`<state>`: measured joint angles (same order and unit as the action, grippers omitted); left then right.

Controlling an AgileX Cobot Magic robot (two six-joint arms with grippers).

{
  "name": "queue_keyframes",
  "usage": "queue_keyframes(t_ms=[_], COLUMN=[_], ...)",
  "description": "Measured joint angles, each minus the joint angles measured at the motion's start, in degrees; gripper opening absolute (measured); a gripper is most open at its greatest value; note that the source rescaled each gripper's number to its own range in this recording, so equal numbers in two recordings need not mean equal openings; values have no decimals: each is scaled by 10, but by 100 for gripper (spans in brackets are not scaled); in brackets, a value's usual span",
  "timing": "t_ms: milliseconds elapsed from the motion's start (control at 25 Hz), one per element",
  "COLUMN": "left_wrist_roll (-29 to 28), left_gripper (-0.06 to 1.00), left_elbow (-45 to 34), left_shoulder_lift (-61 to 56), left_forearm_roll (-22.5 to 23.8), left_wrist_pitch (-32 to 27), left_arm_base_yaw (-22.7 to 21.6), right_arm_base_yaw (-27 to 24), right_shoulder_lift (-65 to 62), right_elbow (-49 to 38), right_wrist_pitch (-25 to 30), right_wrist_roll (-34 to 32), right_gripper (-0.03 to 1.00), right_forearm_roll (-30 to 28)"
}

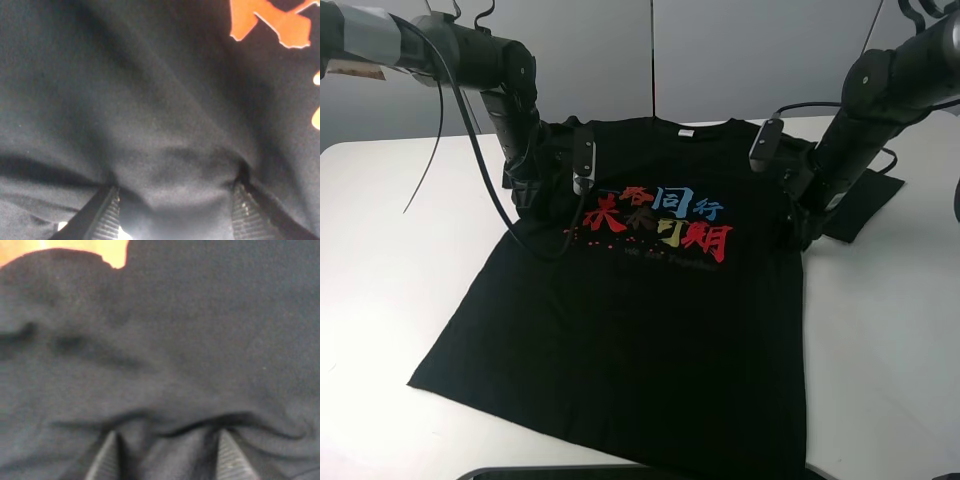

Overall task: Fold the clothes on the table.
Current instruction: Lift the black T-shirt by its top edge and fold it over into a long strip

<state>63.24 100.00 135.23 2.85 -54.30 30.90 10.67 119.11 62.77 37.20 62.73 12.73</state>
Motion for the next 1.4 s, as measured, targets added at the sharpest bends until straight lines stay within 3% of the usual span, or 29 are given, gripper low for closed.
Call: queue_keyframes(t_ms=[280,480,520,1040,1280,1360,1400], left_wrist_roll=[0,0,0,25,25,26,26], left_gripper=[66,66,66,66,77,73,64], left_elbow=[0,0,0,0,0,0,0], left_shoulder_lift=[0,0,0,0,0,0,0], left_forearm_roll=[0,0,0,25,34,34,37], left_wrist_pitch=[0,0,0,-23,-32,-29,-24], left_arm_base_yaw=[0,0,0,16,18,18,18], right_arm_base_yaw=[0,0,0,0,0,0,0], right_shoulder_lift=[0,1,2,2,2,2,2], right_elbow=[1,3,4,5,5,5,5], right_wrist_pitch=[2,23,26,27,27,27,27], right_wrist_roll=[-5,-8,-9,-18,-20,-20,-20], right_gripper=[37,3,1,0,0,0,0], right_forearm_roll=[-1,0,0,0,0,1,2])
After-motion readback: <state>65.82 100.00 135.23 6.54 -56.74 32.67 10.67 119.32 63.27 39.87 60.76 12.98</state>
